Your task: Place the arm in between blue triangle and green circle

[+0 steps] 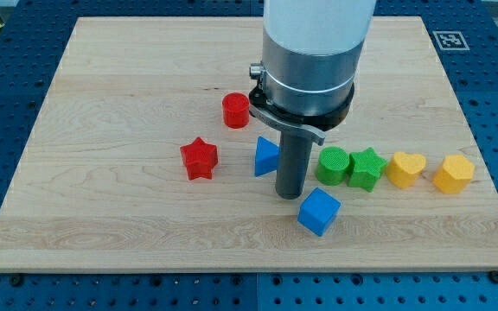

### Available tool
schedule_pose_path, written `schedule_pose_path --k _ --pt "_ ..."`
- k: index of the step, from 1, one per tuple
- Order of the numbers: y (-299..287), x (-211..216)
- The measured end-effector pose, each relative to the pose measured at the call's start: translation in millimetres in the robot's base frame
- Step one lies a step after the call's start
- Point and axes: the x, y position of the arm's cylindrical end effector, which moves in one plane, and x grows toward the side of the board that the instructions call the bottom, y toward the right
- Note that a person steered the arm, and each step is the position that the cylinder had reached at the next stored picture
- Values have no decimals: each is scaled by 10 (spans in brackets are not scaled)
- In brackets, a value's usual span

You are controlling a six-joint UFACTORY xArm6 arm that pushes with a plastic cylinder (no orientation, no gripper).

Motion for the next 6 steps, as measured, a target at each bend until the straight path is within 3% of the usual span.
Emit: schedule_pose_path --k 3,6 --pt "151 -55" --pt "155 -746"
